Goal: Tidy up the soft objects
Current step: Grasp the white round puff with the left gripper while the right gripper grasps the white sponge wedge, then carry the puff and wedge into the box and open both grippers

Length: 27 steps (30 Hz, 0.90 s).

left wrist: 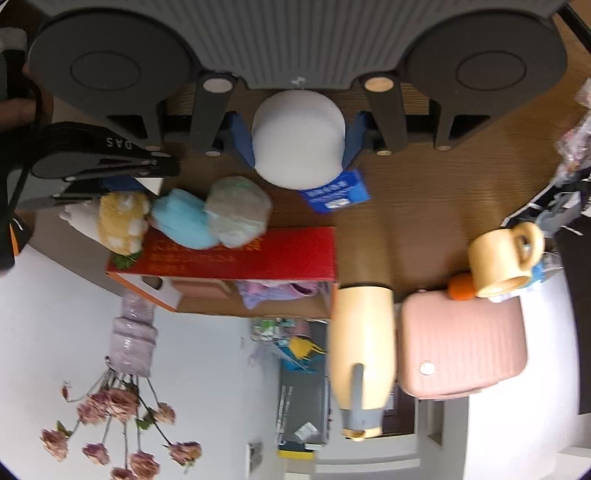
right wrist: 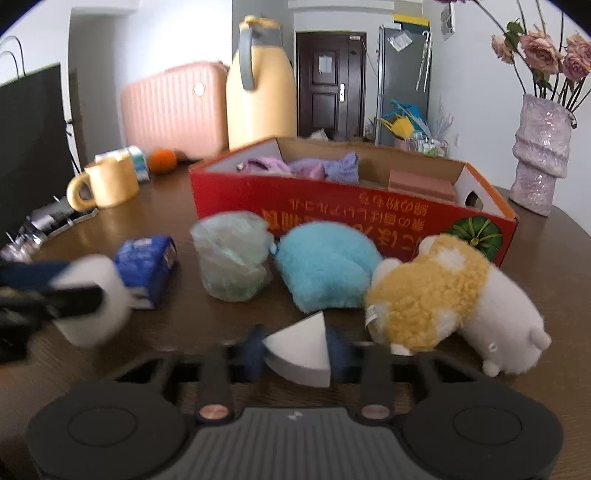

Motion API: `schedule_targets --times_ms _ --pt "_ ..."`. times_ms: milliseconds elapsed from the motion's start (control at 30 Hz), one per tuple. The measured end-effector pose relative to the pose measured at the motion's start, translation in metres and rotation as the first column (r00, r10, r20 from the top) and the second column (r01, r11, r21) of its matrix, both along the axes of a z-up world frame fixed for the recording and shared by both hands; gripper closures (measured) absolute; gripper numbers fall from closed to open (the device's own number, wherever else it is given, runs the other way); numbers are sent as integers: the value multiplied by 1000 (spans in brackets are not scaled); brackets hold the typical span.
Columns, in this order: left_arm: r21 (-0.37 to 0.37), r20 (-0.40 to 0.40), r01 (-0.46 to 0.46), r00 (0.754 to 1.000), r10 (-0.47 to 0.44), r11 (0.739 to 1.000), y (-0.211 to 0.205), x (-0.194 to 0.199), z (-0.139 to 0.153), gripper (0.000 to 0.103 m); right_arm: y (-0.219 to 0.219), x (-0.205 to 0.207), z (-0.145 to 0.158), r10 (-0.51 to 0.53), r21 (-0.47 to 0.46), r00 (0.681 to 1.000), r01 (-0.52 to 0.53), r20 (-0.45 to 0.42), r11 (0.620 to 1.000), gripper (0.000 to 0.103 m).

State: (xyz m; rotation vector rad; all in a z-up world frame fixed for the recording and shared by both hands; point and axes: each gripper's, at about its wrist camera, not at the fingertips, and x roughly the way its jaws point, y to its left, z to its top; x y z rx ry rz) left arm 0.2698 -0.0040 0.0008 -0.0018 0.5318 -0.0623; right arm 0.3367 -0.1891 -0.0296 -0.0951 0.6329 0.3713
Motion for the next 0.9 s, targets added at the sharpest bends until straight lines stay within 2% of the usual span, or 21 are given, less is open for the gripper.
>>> schedule_targets --times_ms 167,267,633,767,900 --pt "-3 20 16 1000 -16 1000 -3 -13 10 50 -8 -9 4 -23 65 1000 23 -2 998 73" --pt "-2 55 50 997 -50 999 -13 -27 21 50 -19 -29 16 -26 88 999 23 33 996 73" --pt "-21 155 199 969 -193 980 -62 -102 52 50 -84 -142 67 -109 149 979 84 172 985 73" --pt "-11 166 217 963 -213 976 -74 -123 55 50 -98 -175 73 -121 170 973 88 198 982 73" --pt "-10 176 225 960 -219 974 -77 -130 59 50 -106 -191 74 -133 188 969 94 210 978 73"
